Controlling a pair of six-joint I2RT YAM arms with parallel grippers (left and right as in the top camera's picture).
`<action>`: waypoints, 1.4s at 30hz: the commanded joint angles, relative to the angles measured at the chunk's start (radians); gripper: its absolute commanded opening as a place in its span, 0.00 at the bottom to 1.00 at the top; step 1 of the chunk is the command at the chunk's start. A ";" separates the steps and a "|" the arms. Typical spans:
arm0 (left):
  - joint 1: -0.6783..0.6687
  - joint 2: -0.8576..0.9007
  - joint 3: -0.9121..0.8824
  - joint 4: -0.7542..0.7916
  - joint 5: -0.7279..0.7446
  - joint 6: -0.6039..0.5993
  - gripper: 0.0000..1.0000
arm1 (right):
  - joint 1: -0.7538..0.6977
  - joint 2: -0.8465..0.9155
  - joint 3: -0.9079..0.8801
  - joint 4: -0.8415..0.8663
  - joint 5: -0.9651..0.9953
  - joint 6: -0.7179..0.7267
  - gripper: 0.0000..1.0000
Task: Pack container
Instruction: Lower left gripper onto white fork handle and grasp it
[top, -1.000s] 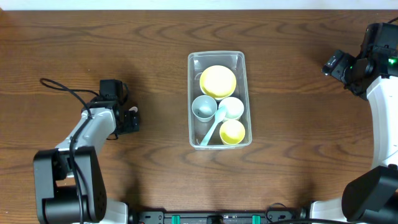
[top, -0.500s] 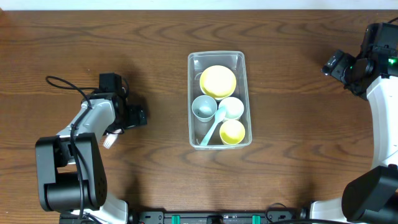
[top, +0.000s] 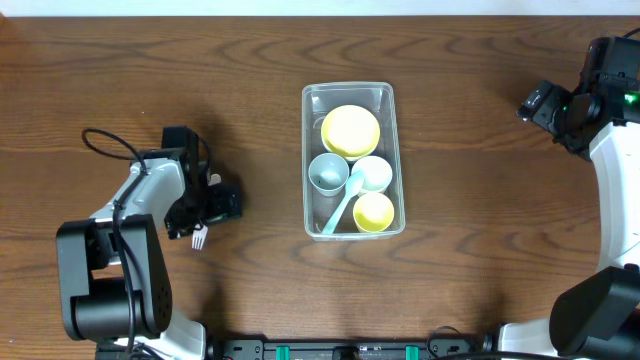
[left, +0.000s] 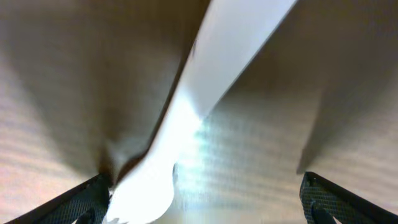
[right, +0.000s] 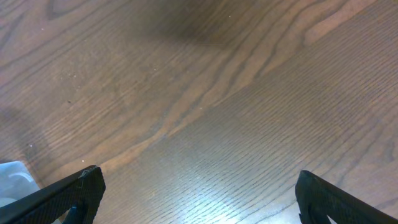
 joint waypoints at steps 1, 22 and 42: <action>-0.004 0.091 -0.080 -0.028 0.121 -0.029 0.98 | -0.002 0.005 0.000 -0.001 0.003 0.002 0.99; -0.004 0.091 -0.080 0.110 0.120 -0.029 0.36 | -0.002 0.005 0.000 -0.001 0.003 0.001 0.99; -0.004 0.091 -0.080 0.053 0.116 -0.029 0.28 | -0.002 0.005 0.000 -0.001 0.003 0.002 0.99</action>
